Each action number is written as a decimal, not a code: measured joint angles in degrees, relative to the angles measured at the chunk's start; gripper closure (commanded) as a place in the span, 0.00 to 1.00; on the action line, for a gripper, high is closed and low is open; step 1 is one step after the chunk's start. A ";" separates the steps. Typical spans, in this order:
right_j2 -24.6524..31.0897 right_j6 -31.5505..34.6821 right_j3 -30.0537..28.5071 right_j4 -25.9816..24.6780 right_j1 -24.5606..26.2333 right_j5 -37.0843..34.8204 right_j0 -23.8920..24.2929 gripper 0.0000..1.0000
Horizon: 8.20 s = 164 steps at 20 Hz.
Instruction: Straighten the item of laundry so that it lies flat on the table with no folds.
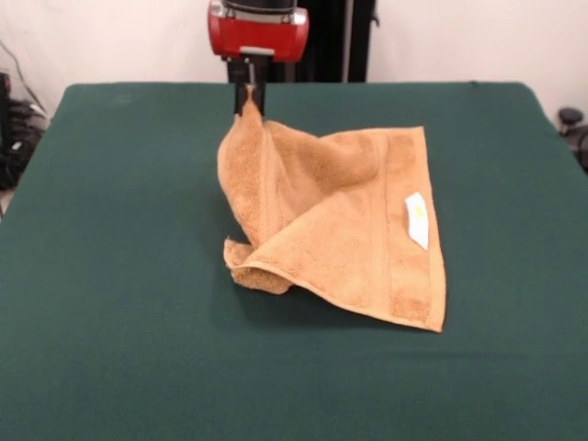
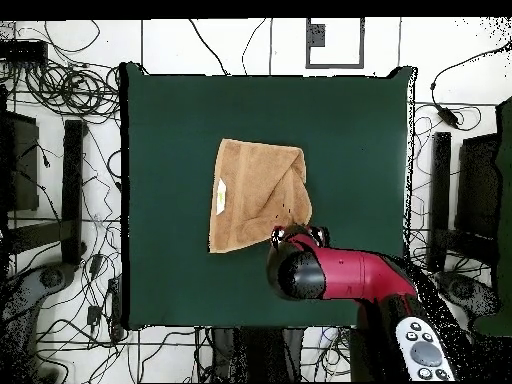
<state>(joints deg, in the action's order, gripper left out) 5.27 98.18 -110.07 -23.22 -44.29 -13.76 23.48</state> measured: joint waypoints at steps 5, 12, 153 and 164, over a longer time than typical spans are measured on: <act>-0.01 0.00 -1.23 -0.61 -0.17 1.73 0.00 1.00; -0.01 0.00 -2.21 -0.61 -0.70 1.83 0.00 1.00; -1.73 0.00 36.36 7.28 25.75 -8.17 -18.79 0.00; -1.83 0.00 39.53 7.34 27.98 -7.36 -18.91 0.00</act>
<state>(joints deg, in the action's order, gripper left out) 3.44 98.18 -70.54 -15.88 -16.30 -21.11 4.58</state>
